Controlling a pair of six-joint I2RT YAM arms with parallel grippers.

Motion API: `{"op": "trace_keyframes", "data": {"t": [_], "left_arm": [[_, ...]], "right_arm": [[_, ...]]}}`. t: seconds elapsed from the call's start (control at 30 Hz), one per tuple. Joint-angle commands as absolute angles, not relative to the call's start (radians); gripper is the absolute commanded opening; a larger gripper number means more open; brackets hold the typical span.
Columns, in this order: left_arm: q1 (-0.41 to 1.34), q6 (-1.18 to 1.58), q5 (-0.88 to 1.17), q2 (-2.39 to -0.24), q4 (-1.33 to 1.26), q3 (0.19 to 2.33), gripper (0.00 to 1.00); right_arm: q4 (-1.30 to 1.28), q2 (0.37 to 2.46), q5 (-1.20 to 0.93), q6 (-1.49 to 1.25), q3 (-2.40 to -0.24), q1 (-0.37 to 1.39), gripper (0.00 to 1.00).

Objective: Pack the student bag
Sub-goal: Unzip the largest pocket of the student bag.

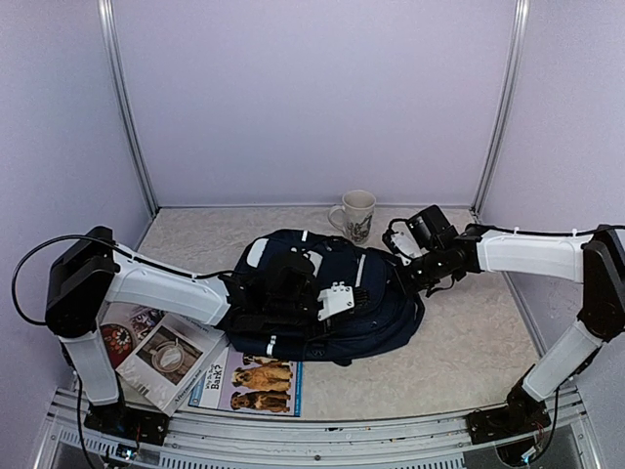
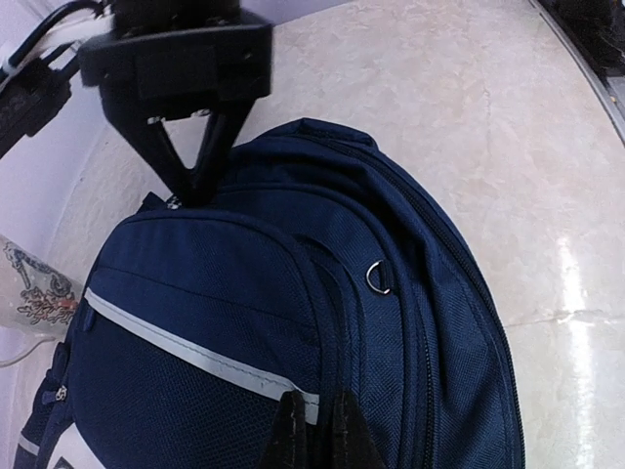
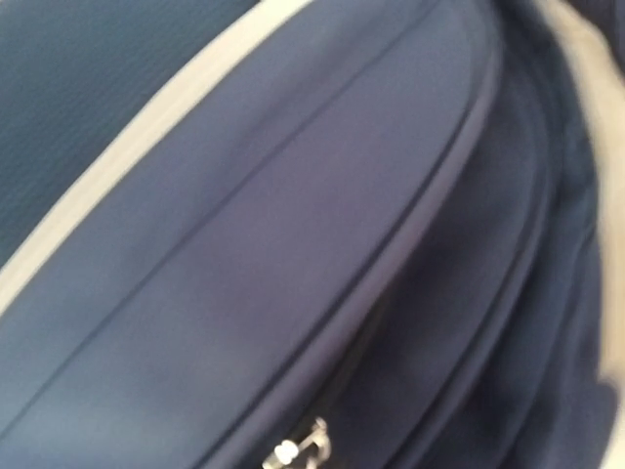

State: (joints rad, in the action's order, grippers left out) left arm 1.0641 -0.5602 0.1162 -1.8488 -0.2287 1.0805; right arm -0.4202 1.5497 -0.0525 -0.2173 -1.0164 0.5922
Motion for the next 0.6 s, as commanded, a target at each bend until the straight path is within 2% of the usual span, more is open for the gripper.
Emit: {"op": "trace_keyframes", "data": {"t": [0.0, 0.43, 0.57], "left_arm": [[1.090, -0.576, 0.270, -1.808, -0.157, 1.050, 0.00], [1.104, -0.567, 0.341, -1.763, -0.137, 1.003, 0.00], [1.100, -0.514, 0.319, -1.736, -0.164, 0.966, 0.00]], "right_arm": [[-0.366, 1.625, 0.214, -0.140, -1.071, 0.493, 0.00], [-0.202, 1.814, 0.073, -0.062, -1.198, 0.356, 0.00], [-0.196, 1.822, -0.051, -0.057, -1.174, 0.359, 0.00]]}}
